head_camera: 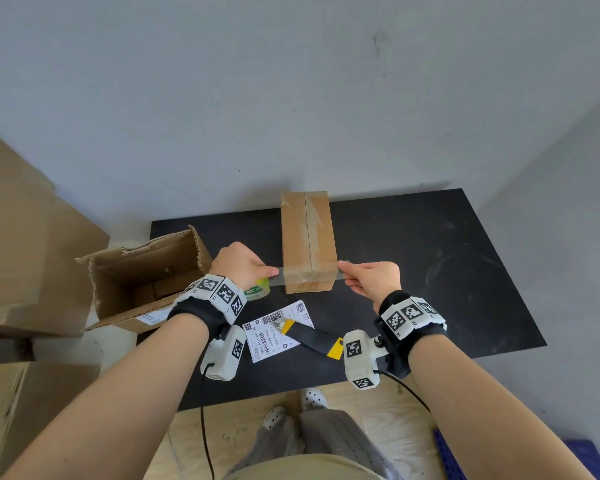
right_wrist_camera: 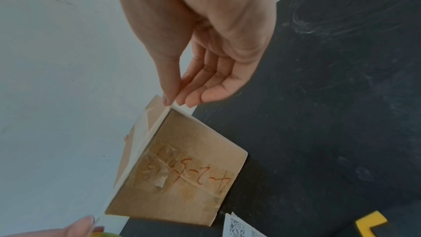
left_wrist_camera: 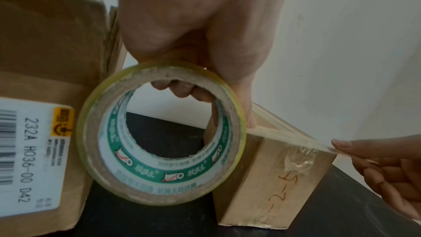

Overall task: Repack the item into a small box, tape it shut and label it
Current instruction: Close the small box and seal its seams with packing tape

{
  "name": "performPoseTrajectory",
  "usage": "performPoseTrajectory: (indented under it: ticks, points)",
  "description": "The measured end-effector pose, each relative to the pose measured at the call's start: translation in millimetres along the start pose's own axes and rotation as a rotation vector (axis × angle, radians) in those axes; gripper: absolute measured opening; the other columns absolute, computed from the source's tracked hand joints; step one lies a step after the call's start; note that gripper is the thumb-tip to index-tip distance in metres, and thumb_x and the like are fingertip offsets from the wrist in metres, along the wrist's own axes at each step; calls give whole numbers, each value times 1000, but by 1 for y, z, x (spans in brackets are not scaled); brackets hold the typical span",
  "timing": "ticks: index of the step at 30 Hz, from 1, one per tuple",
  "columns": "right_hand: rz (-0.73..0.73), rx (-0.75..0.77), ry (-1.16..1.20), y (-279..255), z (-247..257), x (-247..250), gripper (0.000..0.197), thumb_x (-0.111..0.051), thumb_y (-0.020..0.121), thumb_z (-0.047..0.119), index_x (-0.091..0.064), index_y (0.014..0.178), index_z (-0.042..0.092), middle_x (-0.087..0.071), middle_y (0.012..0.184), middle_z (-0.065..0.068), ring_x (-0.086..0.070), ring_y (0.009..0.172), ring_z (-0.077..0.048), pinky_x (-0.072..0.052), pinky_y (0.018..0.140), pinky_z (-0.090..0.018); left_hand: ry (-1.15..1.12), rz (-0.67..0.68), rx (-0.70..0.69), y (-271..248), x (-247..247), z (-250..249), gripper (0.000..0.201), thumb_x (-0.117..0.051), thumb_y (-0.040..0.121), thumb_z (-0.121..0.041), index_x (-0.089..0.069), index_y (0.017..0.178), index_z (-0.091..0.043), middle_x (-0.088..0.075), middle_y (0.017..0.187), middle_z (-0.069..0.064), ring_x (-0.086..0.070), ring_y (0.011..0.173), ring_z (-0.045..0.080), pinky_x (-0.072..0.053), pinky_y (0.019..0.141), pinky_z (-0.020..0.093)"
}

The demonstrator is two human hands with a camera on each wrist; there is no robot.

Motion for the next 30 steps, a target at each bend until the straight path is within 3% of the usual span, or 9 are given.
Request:
performPoseTrajectory:
  ticks: [4,8,13,17,22,25,27,29,30]
  points:
    - [-19,-7,-10,0,-1,1,19,-78,75,22,-68,66,9,-69,71,-4,-62,62,-9,-55,65,-19,48,21,-35,1,-4,-1,40,-63,80,-55,-76,88,-18,-72,89,4,-64,81,17,-53,73,31]
    - [-23,-8,-47,2,-1,-1,23,-78,75,27,-68,65,9,-70,72,-5,-62,62,-10,-57,71,-25,119,-15,-49,-2,-9,-5,71,-48,77,-73,-73,66,-8,-68,65,9,-64,62,20,-51,61,31]
    - [-61,-3,-130,7,-1,1,28,-81,69,34,-68,58,12,-70,67,-5,-64,66,-15,-58,80,-36,160,-48,-43,-2,-12,-11,68,-46,73,-79,-70,57,-16,-64,57,1,-61,57,14,-52,59,28]
    - [-132,20,-186,12,7,19,29,-80,70,33,-63,54,16,-65,59,0,-61,64,-13,-56,81,-36,105,-46,-43,-7,-24,-29,66,-52,73,-75,-68,55,-14,-62,54,0,-60,55,14,-46,53,25]
    - [-145,22,-280,18,13,30,31,-81,69,37,-63,56,14,-63,58,0,-60,61,-15,-55,74,-32,65,-53,2,-9,-30,-35,68,-54,69,-78,-42,42,-16,-41,42,-3,-46,43,16,-36,46,23]
    - [-140,24,-345,17,14,27,32,-79,69,41,-67,64,12,-66,66,-4,-62,67,-18,-50,65,-27,44,-49,-11,-10,-29,-31,68,-55,71,-76,-36,44,-16,-37,43,-2,-41,42,15,-32,45,23]
    - [-137,23,-375,16,15,27,36,-78,69,44,-70,72,9,-67,71,-5,-63,69,-19,-45,56,-23,-6,-24,-18,-11,-29,-27,63,-57,75,-69,-52,50,-12,-51,50,2,-51,49,16,-39,48,25]
    - [-134,25,-409,15,16,28,39,-76,70,45,-70,73,7,-66,70,-5,-63,69,-19,-40,49,-21,-67,9,-46,-12,-29,-24,47,-62,79,-58,-70,75,-12,-67,75,3,-63,73,17,-48,61,28]
    - [-133,33,-430,15,16,28,39,-76,71,45,-69,71,7,-65,69,-4,-62,68,-20,-39,48,-21,-97,18,-62,-12,-28,-22,39,-63,81,-52,-71,89,-15,-68,90,1,-63,85,16,-51,70,29]
Point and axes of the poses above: each hand's wrist, its own y-axis towards the middle knuckle, its own x-axis out of the back of the hand, z = x × y, the point moved 6 cm from there along y, towards the middle knuckle
